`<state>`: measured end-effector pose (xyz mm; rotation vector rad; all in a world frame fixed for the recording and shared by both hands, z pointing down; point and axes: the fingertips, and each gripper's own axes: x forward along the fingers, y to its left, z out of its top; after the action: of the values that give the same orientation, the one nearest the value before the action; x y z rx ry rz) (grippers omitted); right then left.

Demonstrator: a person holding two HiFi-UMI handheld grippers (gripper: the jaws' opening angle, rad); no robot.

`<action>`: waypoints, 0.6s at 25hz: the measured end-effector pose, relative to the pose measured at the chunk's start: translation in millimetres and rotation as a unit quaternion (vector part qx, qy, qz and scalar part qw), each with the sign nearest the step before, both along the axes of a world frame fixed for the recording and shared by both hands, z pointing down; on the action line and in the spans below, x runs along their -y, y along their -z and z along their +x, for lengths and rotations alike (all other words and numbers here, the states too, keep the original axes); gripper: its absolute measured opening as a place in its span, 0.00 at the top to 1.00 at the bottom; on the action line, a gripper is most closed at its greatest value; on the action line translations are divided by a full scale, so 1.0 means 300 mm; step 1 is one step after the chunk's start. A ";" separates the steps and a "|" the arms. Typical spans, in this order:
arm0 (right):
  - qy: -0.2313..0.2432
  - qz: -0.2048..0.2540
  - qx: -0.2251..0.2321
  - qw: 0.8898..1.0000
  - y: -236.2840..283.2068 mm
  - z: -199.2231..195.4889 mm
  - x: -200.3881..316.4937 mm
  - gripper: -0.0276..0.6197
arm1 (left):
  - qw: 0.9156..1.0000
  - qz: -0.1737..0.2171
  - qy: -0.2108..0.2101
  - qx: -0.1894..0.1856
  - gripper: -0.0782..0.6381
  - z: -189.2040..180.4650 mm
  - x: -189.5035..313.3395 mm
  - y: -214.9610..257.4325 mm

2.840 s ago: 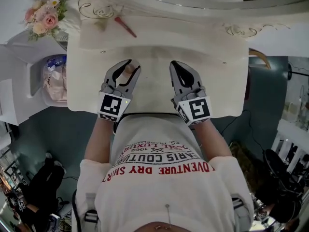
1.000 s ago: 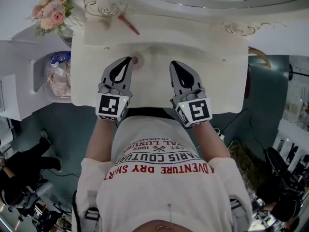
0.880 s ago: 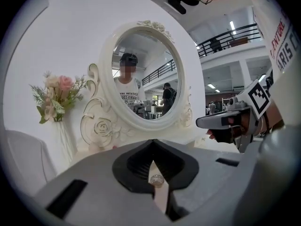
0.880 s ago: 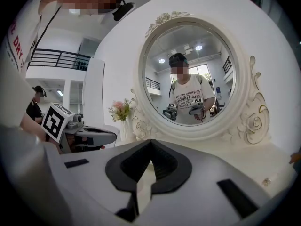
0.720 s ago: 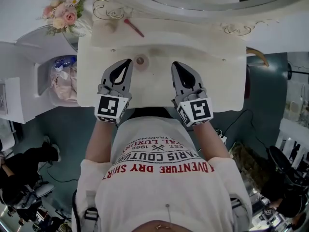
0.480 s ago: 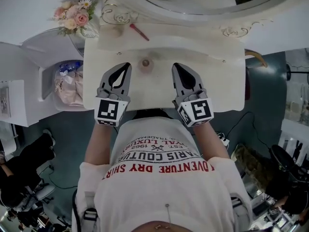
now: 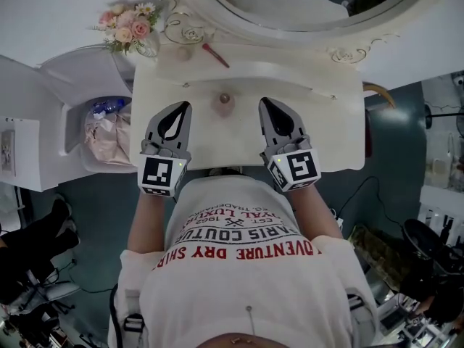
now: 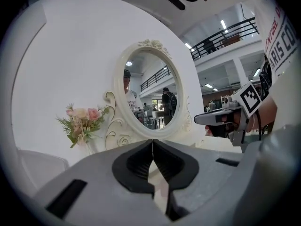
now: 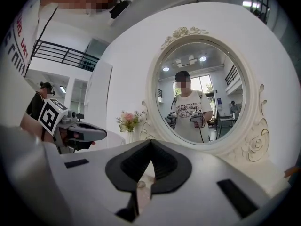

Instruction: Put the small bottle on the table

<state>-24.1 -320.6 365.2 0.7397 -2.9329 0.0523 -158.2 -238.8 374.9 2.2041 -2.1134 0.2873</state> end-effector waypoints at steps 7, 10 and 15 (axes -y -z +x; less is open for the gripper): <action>0.004 0.014 0.001 1.000 0.028 -0.003 0.000 0.96 | 1.000 0.013 0.002 0.000 0.88 0.001 0.000 0.032; 0.003 0.018 0.000 1.000 0.034 0.001 0.000 0.96 | 1.000 0.010 0.006 -0.004 0.88 -0.001 0.005 0.032; 0.002 0.021 -0.003 1.000 0.037 0.008 -0.002 0.96 | 1.000 0.004 0.003 -0.001 0.88 0.006 0.011 0.028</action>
<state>-21.8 -320.1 354.1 0.7381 -2.9391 -0.0108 -156.3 -242.0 366.6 2.2012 -2.1238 0.2779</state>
